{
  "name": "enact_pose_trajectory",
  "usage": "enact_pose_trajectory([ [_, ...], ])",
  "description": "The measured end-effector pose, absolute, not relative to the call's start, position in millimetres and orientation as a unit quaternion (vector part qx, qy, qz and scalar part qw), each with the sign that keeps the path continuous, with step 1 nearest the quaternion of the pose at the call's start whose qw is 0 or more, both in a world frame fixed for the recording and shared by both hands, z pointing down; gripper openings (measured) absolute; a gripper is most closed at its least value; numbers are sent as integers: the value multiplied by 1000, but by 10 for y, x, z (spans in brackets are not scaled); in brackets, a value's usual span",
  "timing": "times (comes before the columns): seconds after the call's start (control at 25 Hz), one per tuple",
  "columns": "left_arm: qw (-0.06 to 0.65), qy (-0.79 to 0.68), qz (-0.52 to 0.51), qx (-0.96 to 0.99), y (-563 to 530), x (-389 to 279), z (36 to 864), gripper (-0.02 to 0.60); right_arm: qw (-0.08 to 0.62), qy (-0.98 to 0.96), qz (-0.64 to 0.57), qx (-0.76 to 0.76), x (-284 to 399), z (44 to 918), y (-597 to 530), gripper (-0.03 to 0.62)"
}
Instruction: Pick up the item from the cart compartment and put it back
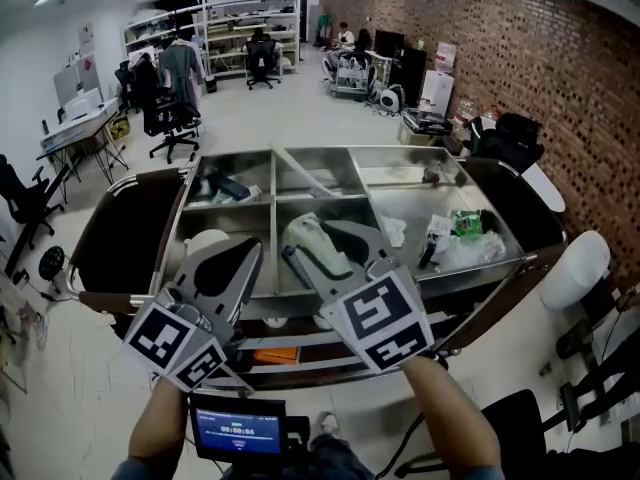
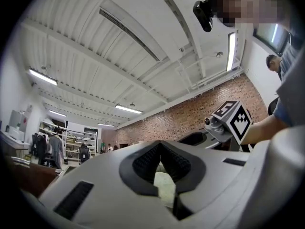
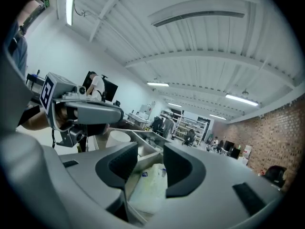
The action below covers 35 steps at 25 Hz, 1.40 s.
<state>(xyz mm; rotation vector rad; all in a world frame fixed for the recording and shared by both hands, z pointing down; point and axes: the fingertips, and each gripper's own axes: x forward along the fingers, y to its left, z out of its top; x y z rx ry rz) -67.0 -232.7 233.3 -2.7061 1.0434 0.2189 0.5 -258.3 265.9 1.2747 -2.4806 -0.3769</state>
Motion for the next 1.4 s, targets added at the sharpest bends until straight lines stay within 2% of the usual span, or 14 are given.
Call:
enact_pose_trajectory([
  [0.2, 112, 358, 76, -924, -2580, -547, 2331, 14, 256, -869, -91, 413, 71, 3053, -2962, 216],
  [0.48, 105, 359, 70, -925, -2799, -445, 2367, 14, 342, -870, -22, 356, 97, 3489, -3146, 216],
  [0.72, 117, 364, 73, -921, -2894, -414, 2280, 14, 369, -868, 7, 334, 85, 3537, -3273, 216],
  [1.0, 127, 371, 70, -917, -2951, -415, 2236, 14, 436, -839, -14, 325, 134, 3676, -3389, 215],
  [1.12, 128, 373, 68, -916, -2956, -431, 2242, 14, 461, -829, -24, 316, 114, 3736, -3391, 155],
  [1.2, 127, 375, 68, -916, -2961, -450, 2241, 14, 477, -822, -37, 309, 100, 3763, -3393, 61],
  [1.28, 127, 376, 68, -915, -2964, -465, 2240, 14, 490, -816, -38, 306, 110, 3790, -3389, 18],
  [1.4, 128, 376, 66, -915, -2966, -466, 2248, 14, 489, -817, -32, 303, 109, 3806, -3387, 2],
])
